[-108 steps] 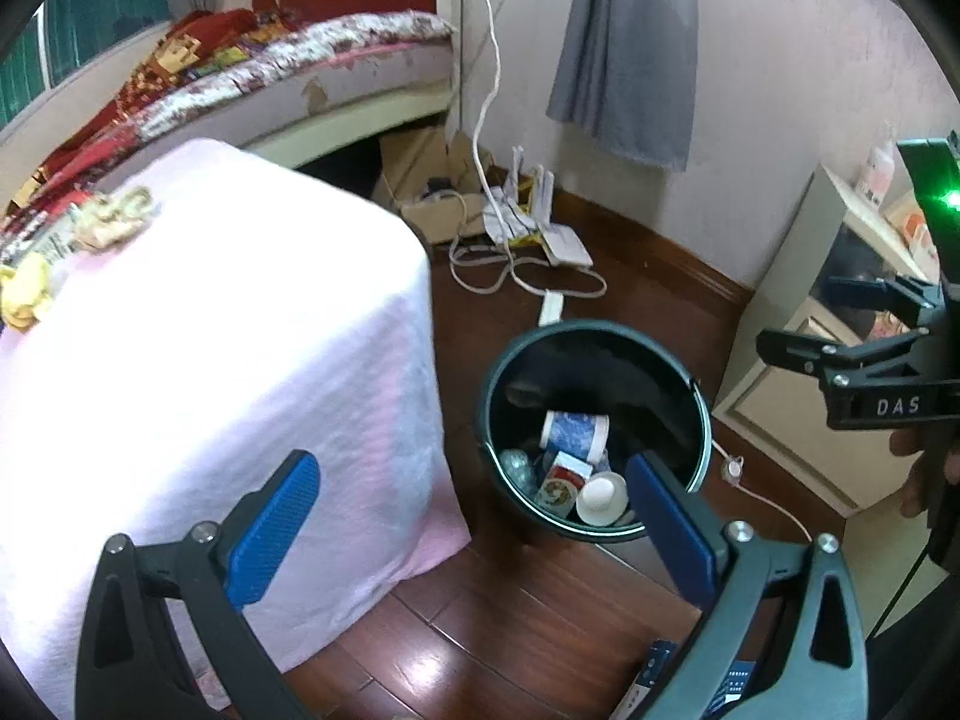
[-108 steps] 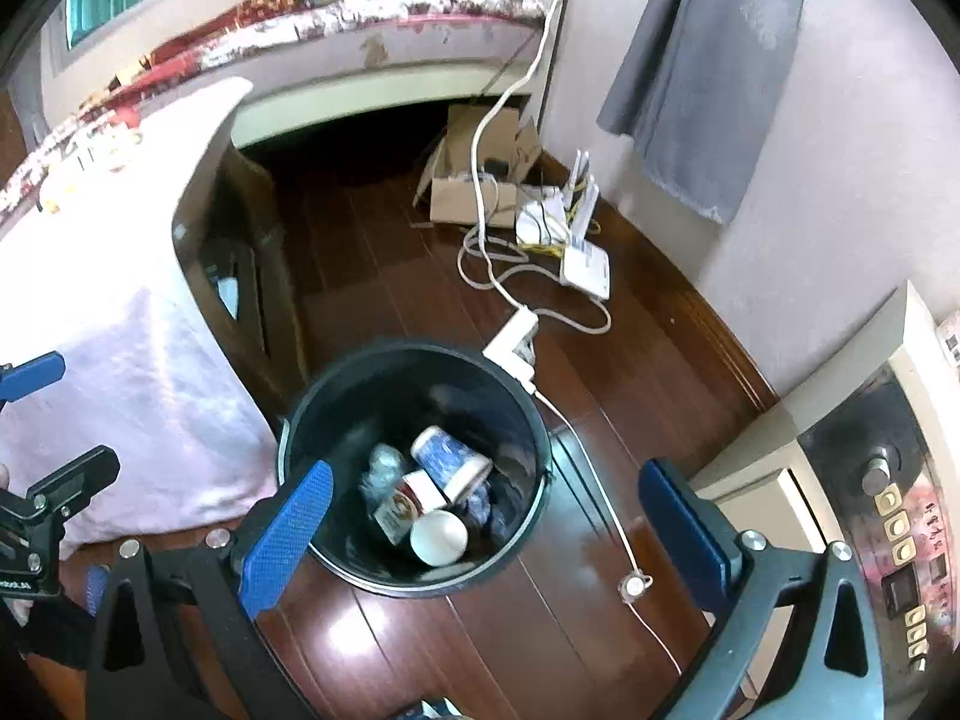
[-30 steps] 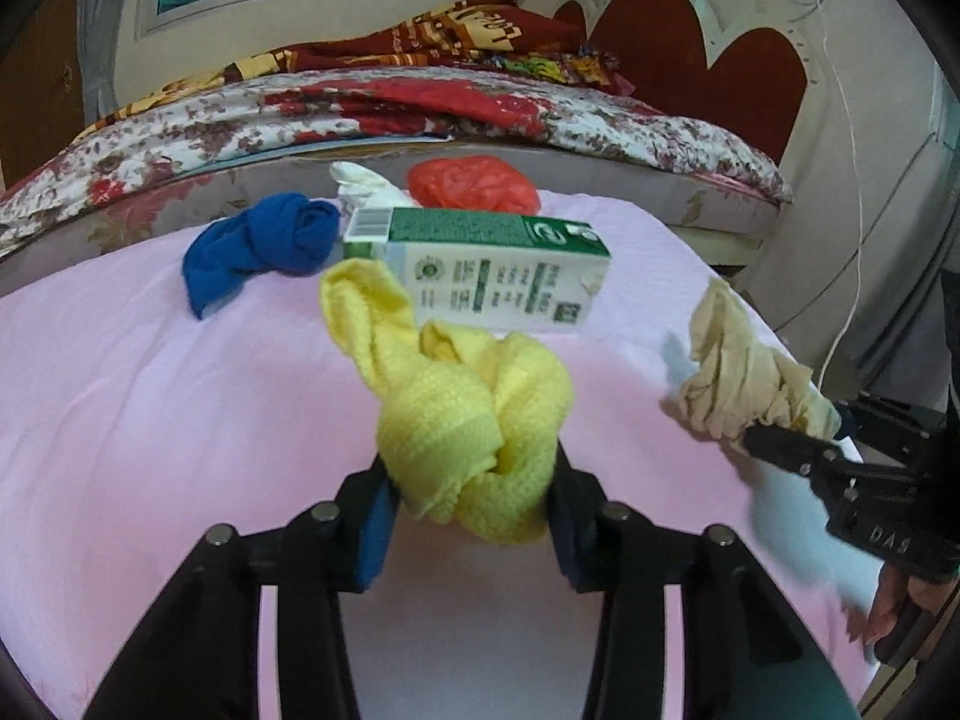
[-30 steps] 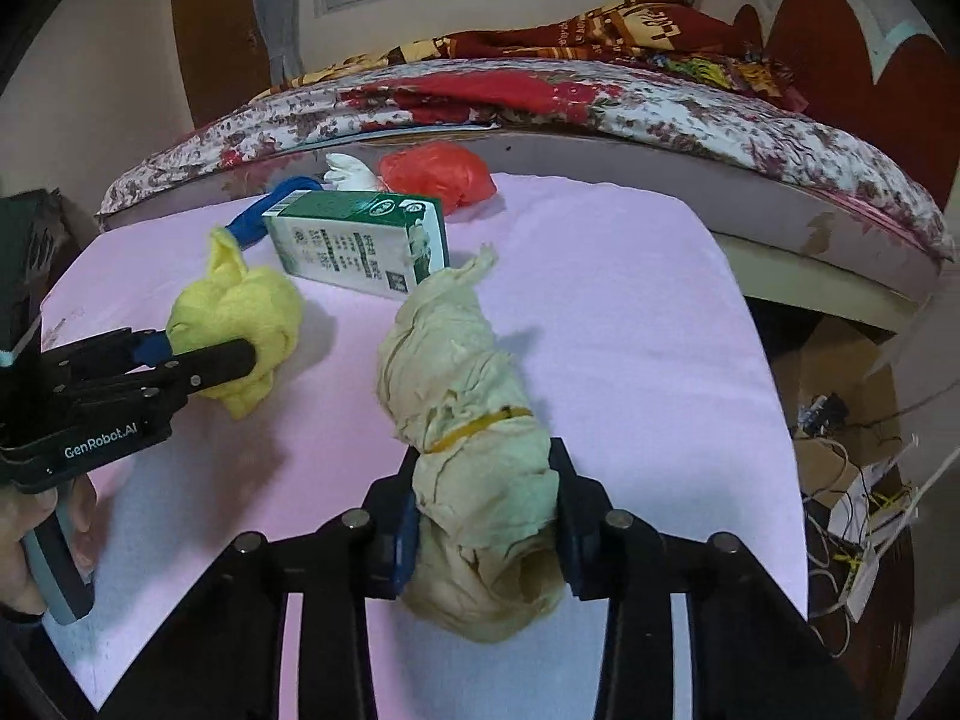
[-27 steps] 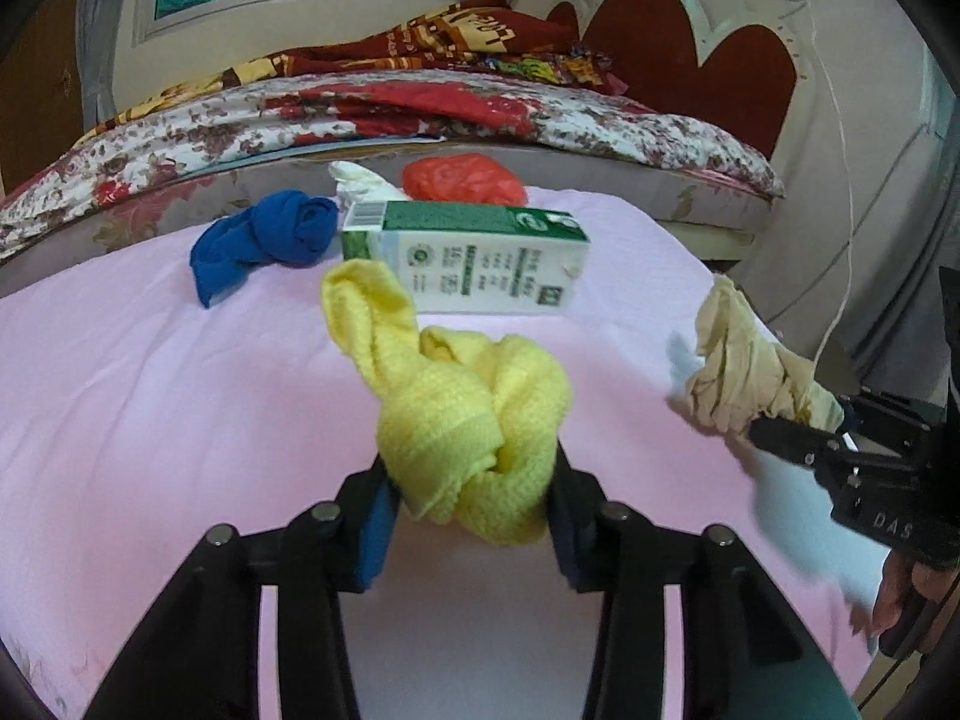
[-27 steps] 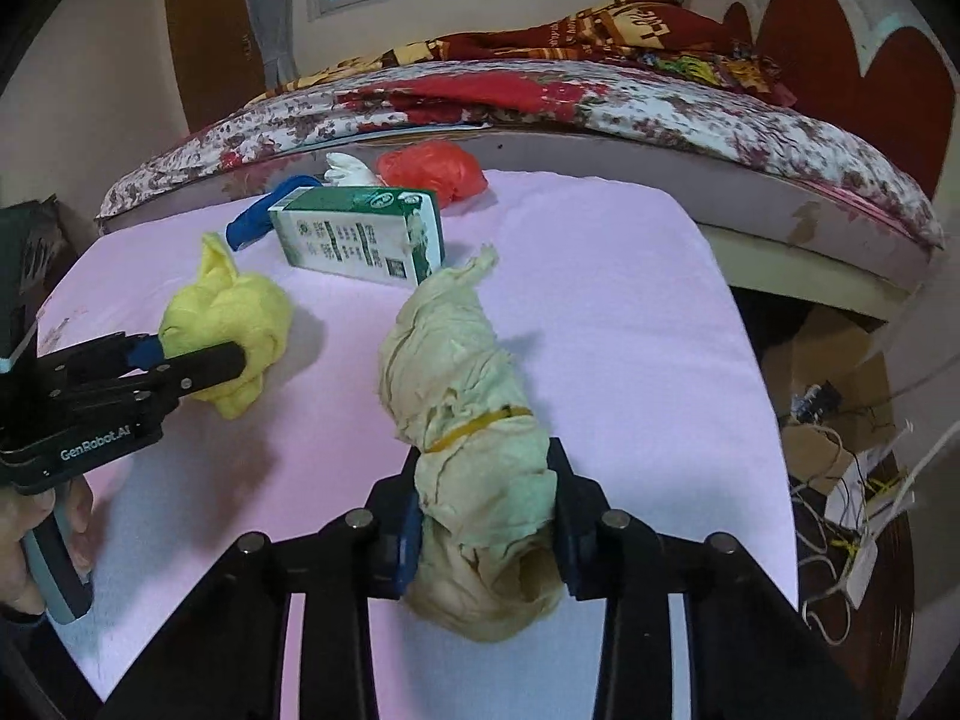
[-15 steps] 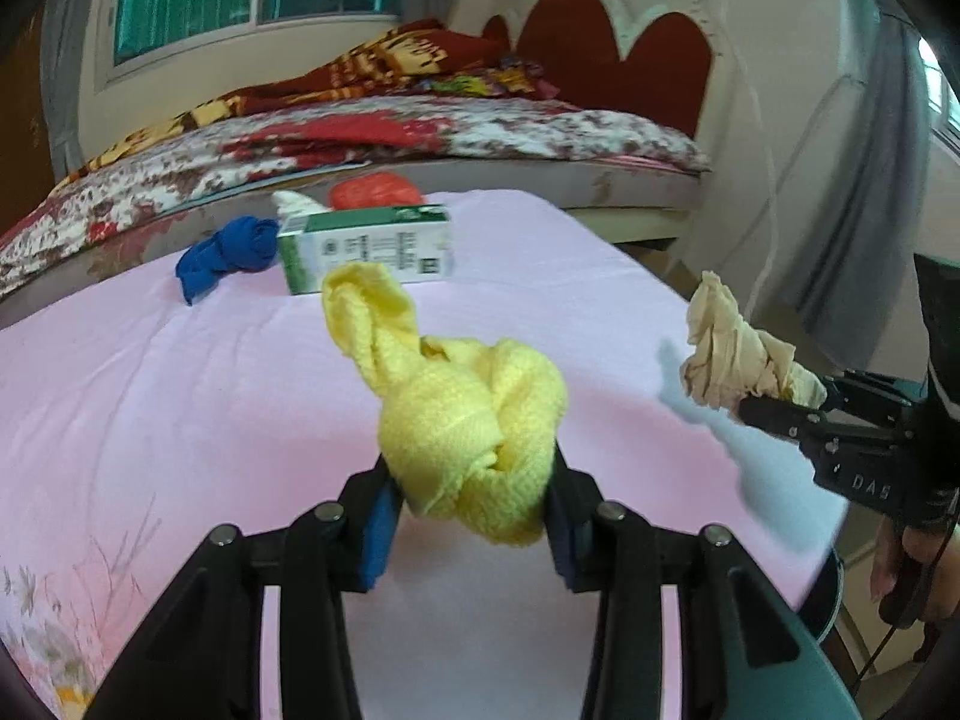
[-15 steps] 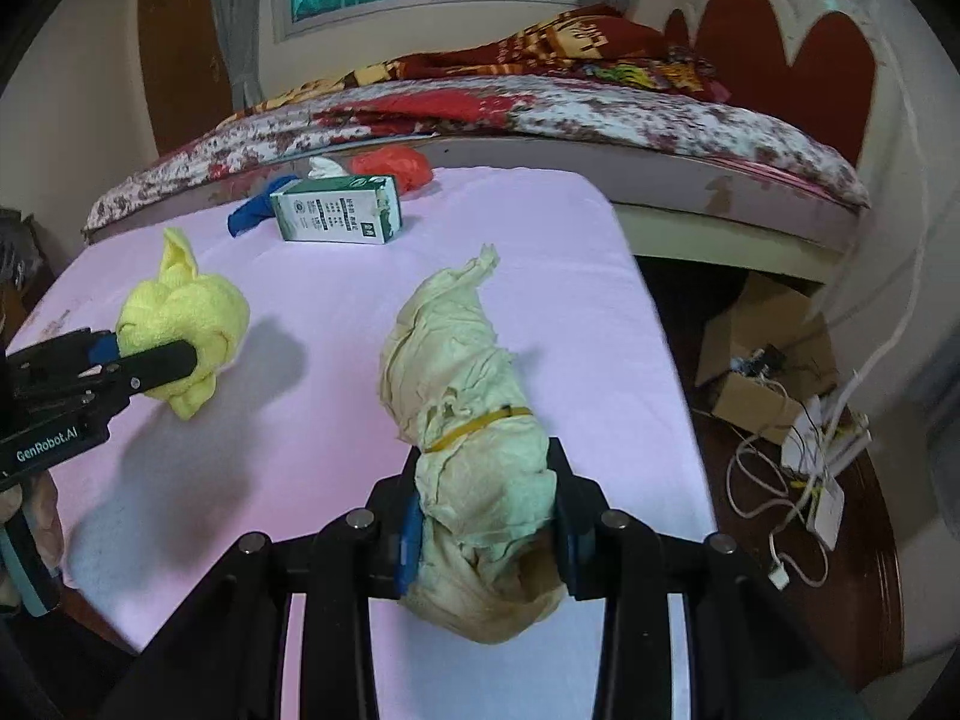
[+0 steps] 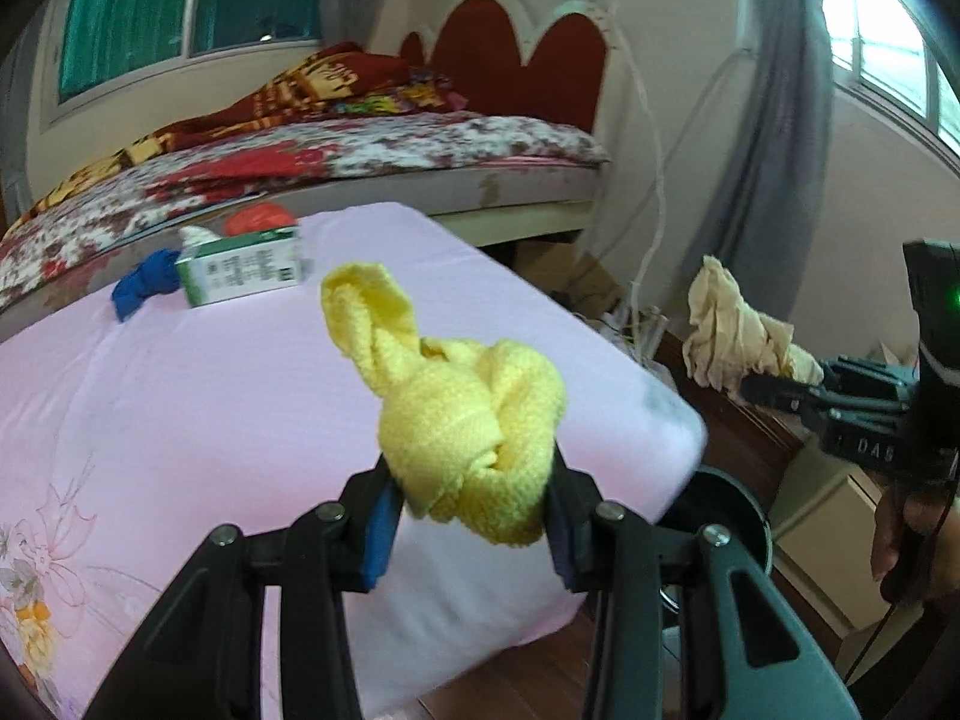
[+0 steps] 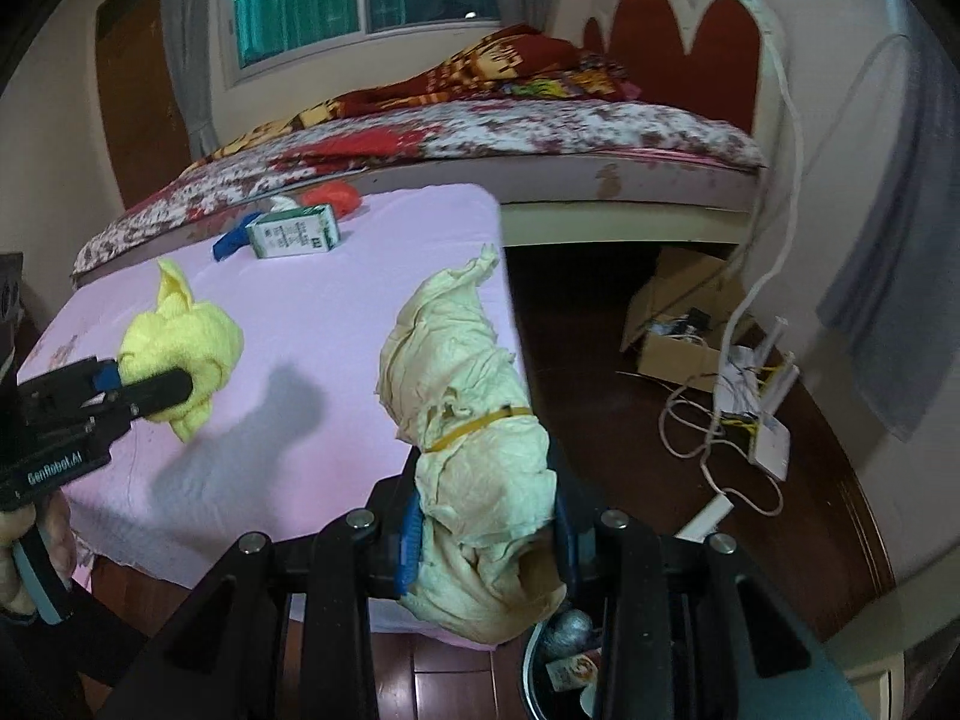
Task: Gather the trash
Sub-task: 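Carry the yellow cloth and beige tissue with both grippers over the bin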
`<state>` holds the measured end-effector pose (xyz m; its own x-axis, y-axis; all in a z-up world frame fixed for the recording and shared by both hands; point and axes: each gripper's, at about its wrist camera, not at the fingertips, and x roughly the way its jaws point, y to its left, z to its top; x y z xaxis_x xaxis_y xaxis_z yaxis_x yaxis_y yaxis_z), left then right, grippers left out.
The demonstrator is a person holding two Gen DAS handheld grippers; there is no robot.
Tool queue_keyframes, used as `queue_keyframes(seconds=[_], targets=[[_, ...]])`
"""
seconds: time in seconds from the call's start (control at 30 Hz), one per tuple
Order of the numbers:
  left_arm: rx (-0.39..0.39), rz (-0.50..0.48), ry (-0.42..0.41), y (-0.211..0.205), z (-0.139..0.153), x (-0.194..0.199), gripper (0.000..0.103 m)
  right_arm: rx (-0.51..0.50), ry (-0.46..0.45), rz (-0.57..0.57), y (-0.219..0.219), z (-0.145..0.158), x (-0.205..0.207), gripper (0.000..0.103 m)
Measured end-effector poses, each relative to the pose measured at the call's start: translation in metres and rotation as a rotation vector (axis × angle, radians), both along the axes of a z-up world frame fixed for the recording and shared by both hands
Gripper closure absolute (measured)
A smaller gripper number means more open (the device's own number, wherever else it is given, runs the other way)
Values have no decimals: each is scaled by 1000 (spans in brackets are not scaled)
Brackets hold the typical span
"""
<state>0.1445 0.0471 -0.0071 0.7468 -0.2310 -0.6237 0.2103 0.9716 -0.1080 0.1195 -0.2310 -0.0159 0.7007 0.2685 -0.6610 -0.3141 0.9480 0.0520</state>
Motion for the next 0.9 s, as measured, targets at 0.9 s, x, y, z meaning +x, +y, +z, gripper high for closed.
queue_keyframes(seconds=[0.9], targets=[[20, -225, 47, -119, -19, -26, 61, 15, 57, -216, -112, -25, -45, 65]])
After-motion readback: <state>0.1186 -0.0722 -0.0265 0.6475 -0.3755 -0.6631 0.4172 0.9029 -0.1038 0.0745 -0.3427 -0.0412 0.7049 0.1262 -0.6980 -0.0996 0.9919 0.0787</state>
